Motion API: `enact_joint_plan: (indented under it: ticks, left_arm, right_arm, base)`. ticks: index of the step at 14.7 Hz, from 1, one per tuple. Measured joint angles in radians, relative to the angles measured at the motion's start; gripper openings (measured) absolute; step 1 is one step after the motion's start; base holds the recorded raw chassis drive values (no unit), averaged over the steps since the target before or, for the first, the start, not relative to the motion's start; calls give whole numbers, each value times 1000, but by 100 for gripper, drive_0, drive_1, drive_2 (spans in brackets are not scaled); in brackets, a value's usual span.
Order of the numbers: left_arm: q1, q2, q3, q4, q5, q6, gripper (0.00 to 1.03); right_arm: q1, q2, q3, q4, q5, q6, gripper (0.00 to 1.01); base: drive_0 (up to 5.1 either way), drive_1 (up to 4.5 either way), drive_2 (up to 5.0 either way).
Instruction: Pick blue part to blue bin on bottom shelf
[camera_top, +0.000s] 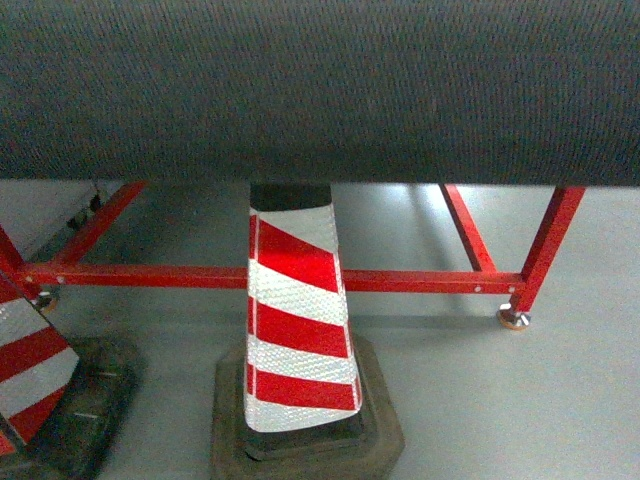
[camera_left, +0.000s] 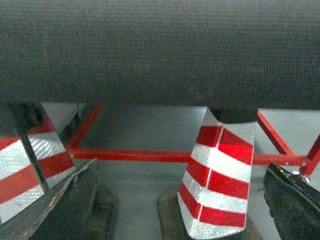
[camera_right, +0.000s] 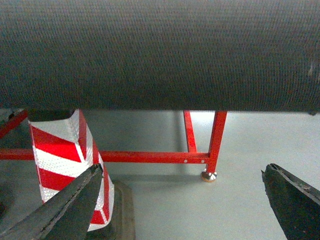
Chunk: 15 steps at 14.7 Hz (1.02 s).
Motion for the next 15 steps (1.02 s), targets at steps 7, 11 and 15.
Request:
enact_joint_plan:
  ticks: [7, 11, 15]
  left_arm:
    - [0, 0, 0, 1, 0, 0, 98]
    - [0, 0, 0, 1, 0, 0, 98]
    - [0, 0, 0, 3, 0, 0, 98]
  right_arm:
    - [0, 0, 0, -1, 0, 2, 98]
    - [0, 0, 0, -1, 1, 2, 98]
    - [0, 0, 0, 3, 0, 1, 98]
  base:
    - [0, 0, 0]
    - [0, 0, 0]
    - [0, 0, 0]
